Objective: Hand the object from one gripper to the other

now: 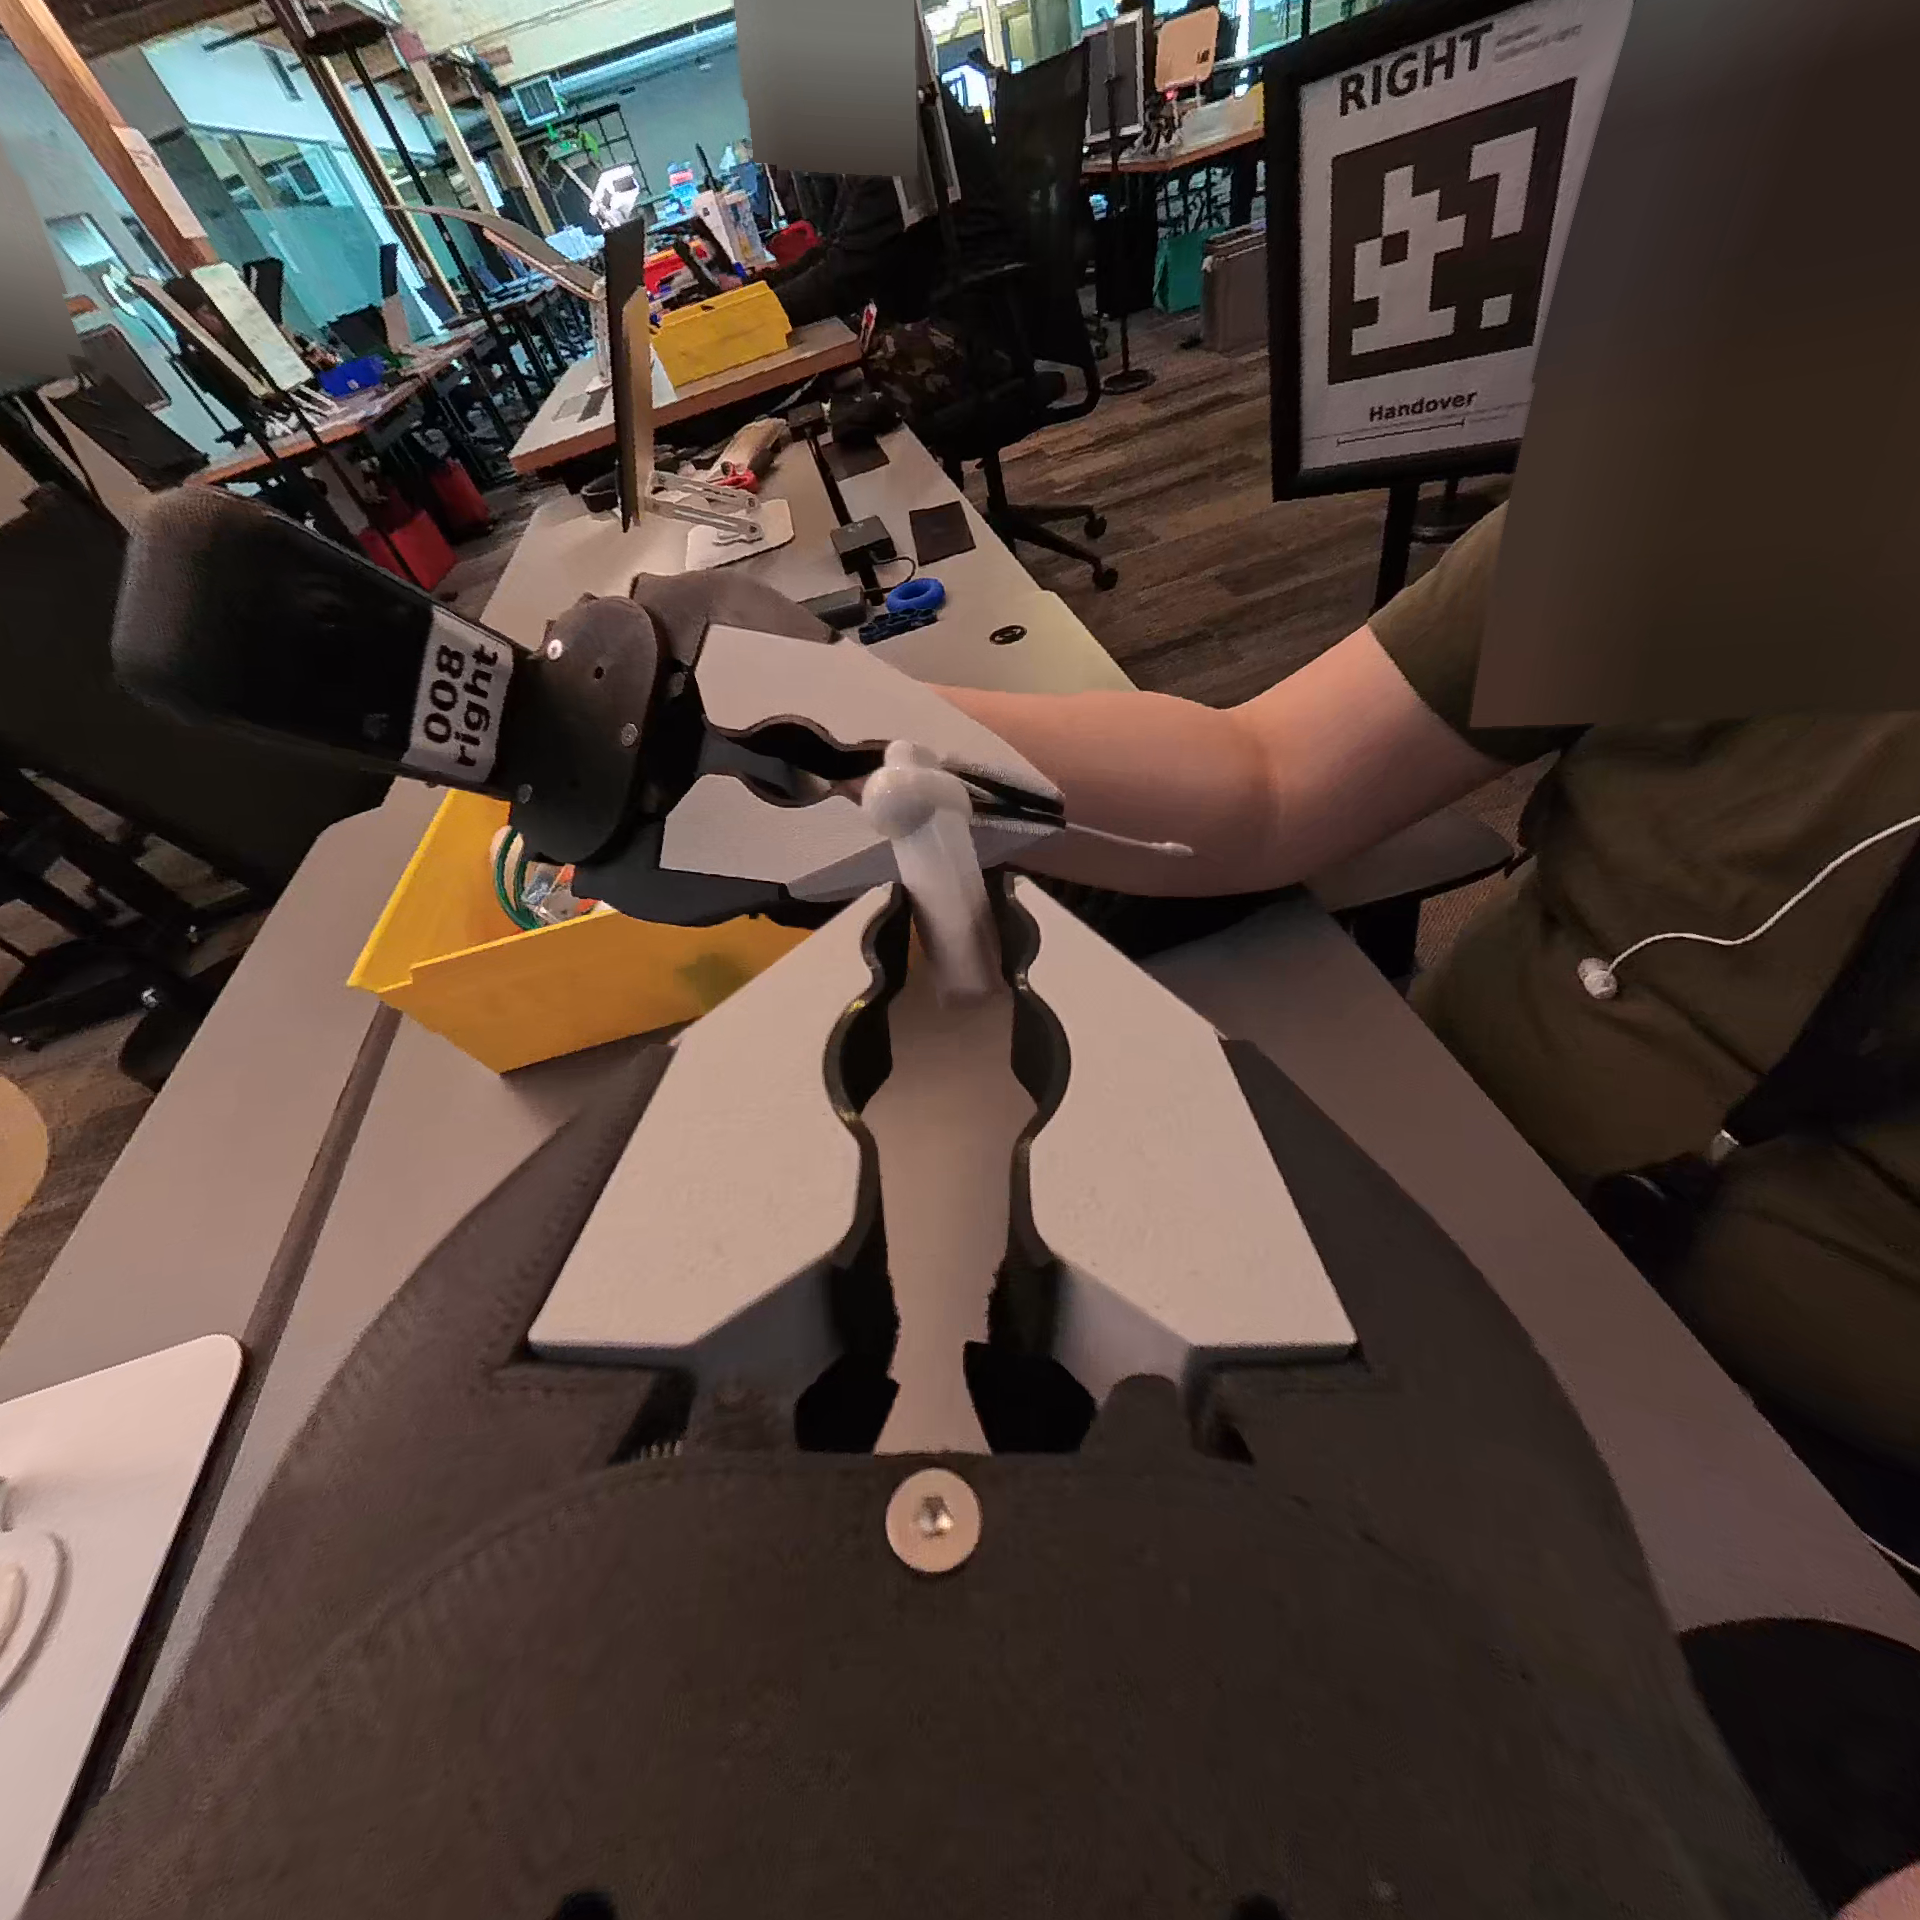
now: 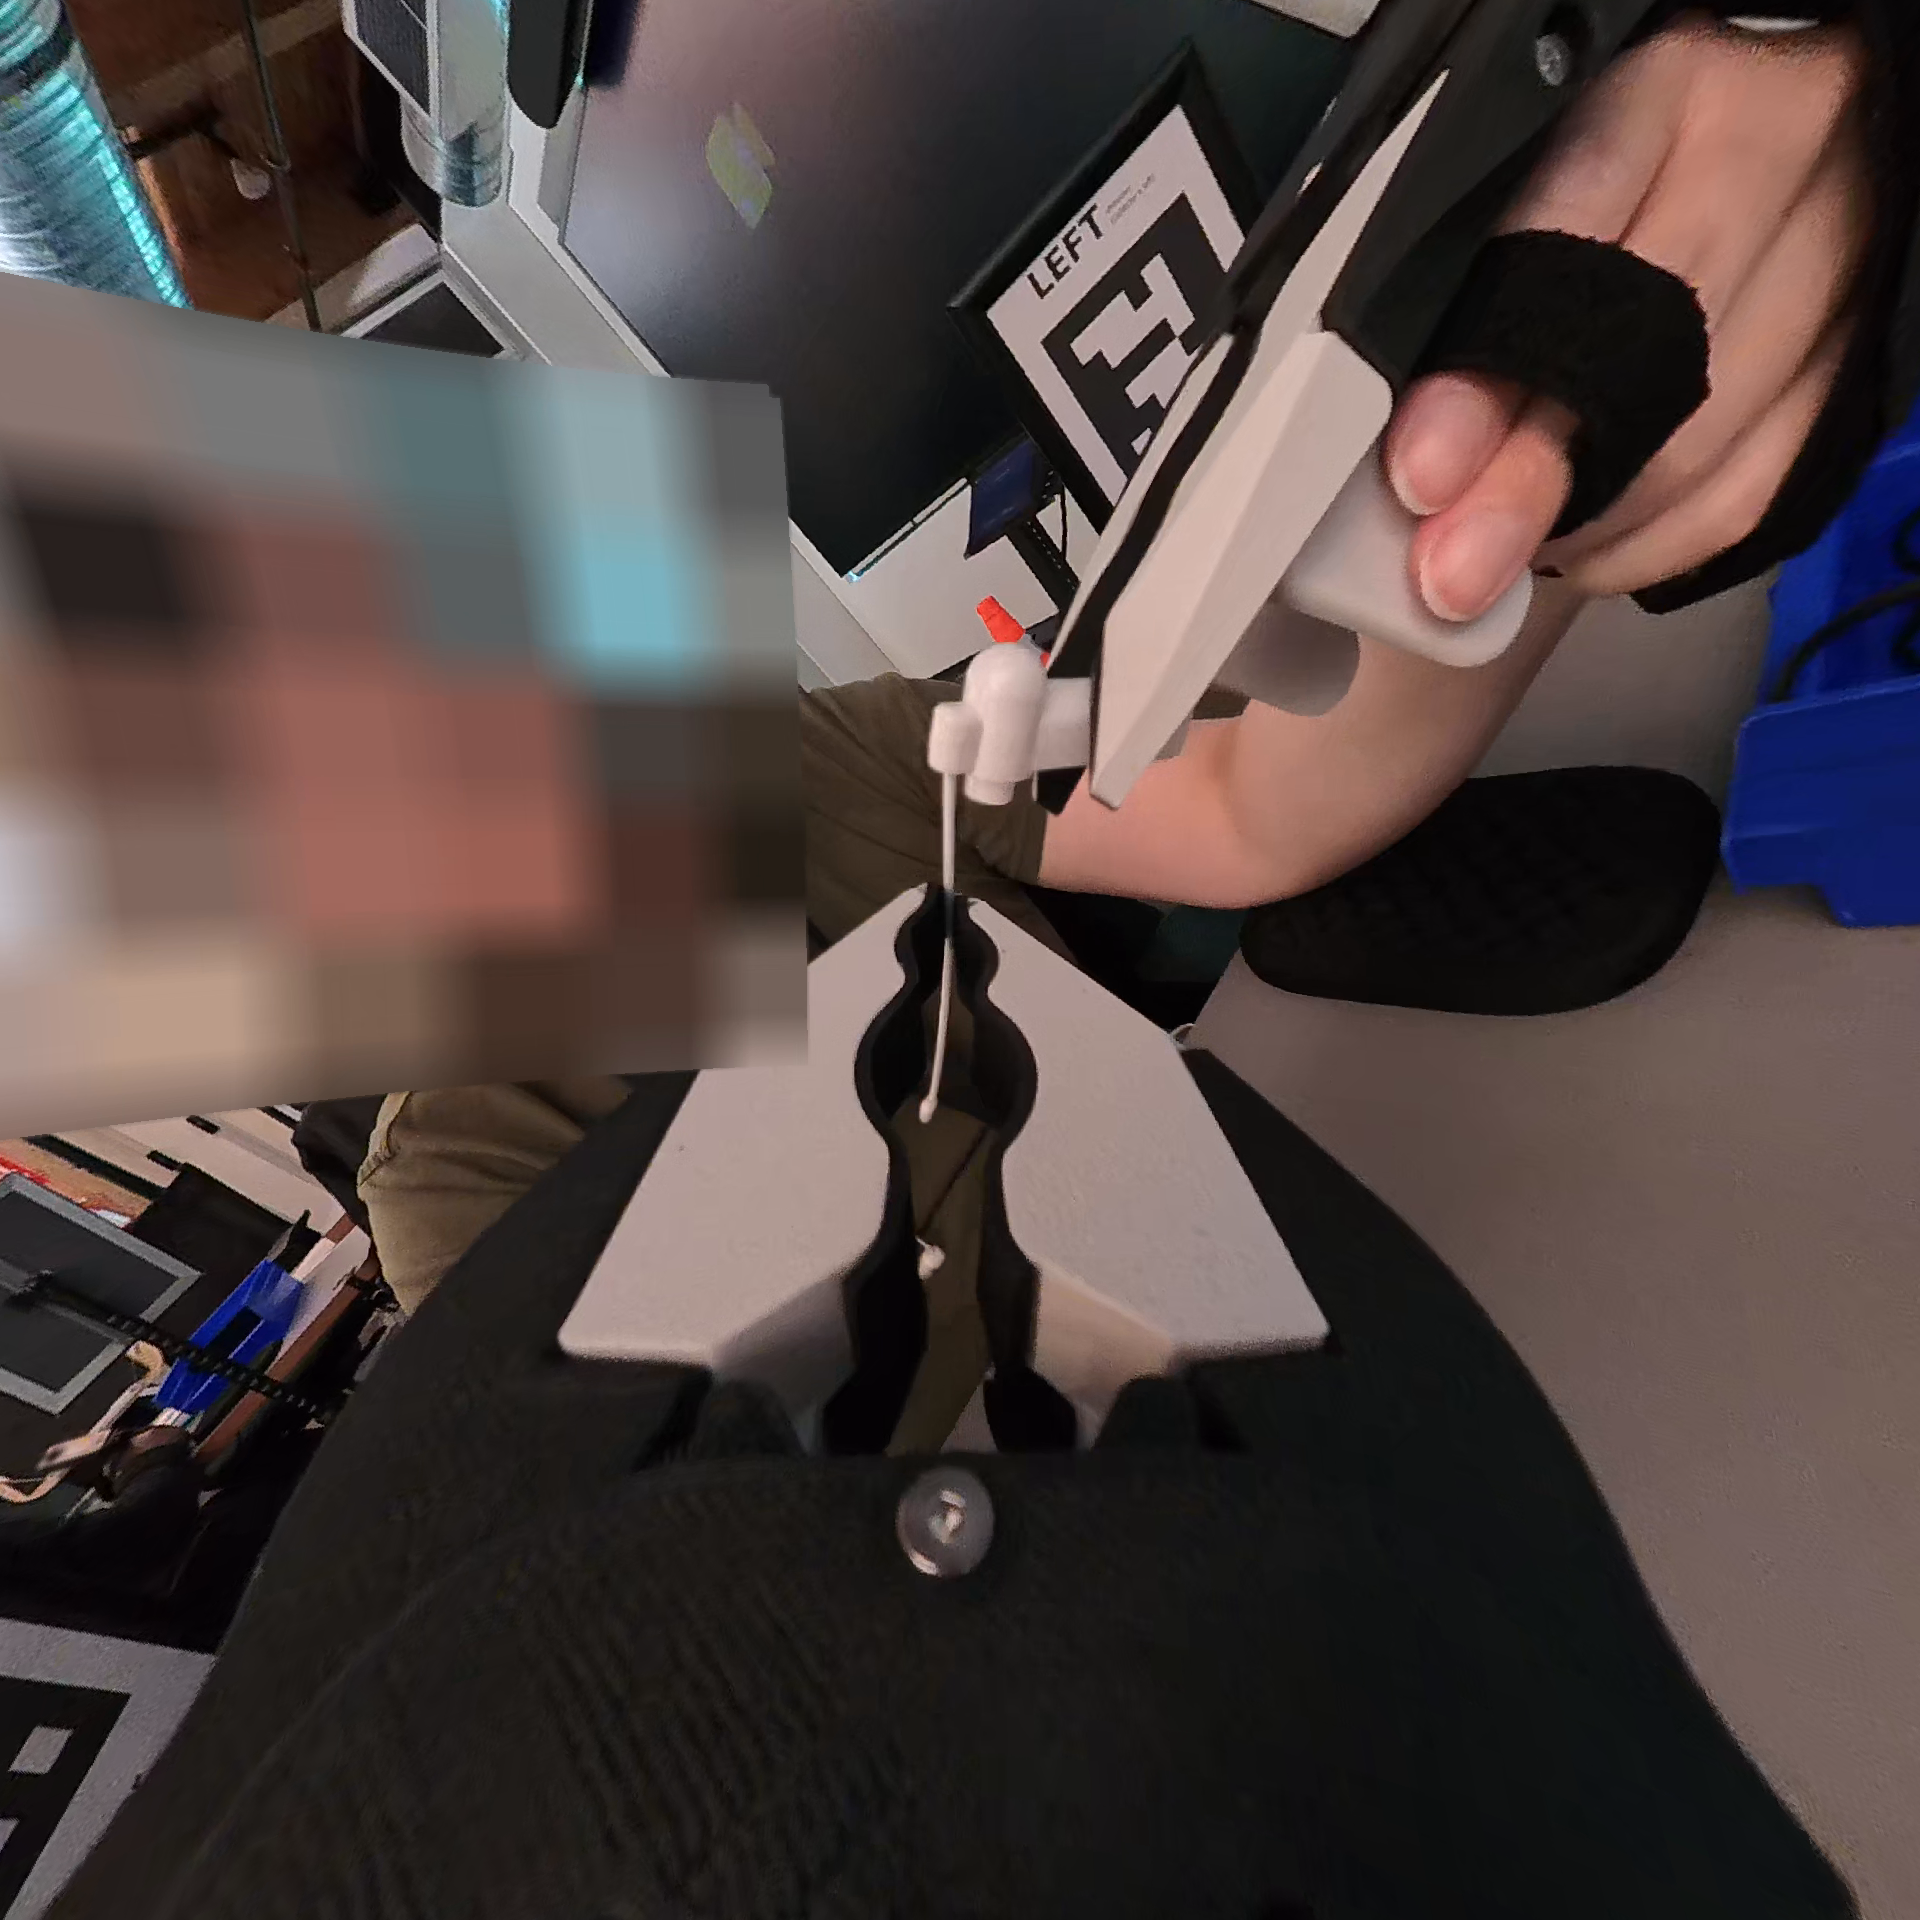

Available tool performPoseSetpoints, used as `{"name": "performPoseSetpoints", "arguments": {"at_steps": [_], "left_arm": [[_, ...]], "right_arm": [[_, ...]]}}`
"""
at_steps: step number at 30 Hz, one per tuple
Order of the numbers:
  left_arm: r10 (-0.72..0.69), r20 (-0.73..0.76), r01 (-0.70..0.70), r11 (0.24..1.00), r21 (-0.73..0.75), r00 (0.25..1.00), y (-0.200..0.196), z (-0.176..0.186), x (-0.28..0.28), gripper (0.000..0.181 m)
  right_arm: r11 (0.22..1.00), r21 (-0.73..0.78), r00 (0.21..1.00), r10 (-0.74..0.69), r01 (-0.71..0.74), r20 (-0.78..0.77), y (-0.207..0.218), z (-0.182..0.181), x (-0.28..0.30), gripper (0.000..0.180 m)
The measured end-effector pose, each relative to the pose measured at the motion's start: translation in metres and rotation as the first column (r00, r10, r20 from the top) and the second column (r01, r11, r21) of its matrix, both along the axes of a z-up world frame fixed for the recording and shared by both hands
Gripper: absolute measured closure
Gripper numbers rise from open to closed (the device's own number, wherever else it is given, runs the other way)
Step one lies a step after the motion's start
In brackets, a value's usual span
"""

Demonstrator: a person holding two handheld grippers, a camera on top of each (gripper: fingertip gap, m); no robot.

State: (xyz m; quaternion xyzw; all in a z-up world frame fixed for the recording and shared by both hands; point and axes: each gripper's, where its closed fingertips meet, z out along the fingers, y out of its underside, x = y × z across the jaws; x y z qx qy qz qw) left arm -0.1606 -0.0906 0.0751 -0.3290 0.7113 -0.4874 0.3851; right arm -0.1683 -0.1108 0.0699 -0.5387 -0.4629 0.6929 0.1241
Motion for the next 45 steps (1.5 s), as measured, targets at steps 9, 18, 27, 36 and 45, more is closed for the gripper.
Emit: {"name": "performPoseSetpoints", "arguments": {"at_steps": [9, 18, 27, 36, 45], "left_arm": [[0.294, 0.085, -0.301, 0.950, 0.086, 0.952, 0.050, 0.013, 0.009, 0.169], [0.668, 0.682, -0.954, 0.176, 0.244, 0.298, 0.161, 0.089, -0.048, 0.170], [0.404, 0.881, -0.922, -0.184, 0.342, 0.246, 0.135, 0.079, -0.006, 0.171], [0.314, 0.893, -0.890, -0.221, 0.398, 0.322, 0.113, 0.069, 0.021, 0.170], [0.283, 0.888, -0.864, -0.254, 0.435, 0.363, 0.108, 0.069, 0.025, 0.170]], "right_arm": [[0.929, 0.130, 0.937, -0.339, 0.347, -0.086, 0.057, 0.009, 0.007, 0.157], [0.016, 0.358, 0.255, -0.730, 0.934, -0.634, 0.138, 0.088, 0.089, 0.138], [-0.164, 0.589, 0.322, -0.707, 0.791, -0.630, 0.115, 0.099, 0.033, 0.146], [-0.448, 0.778, 0.386, -0.688, 0.440, -0.614, 0.115, 0.084, 0.023, 0.157], [-0.655, 0.753, 0.448, -0.654, 0.068, -0.610, 0.112, 0.080, 0.026, 0.169]]}}
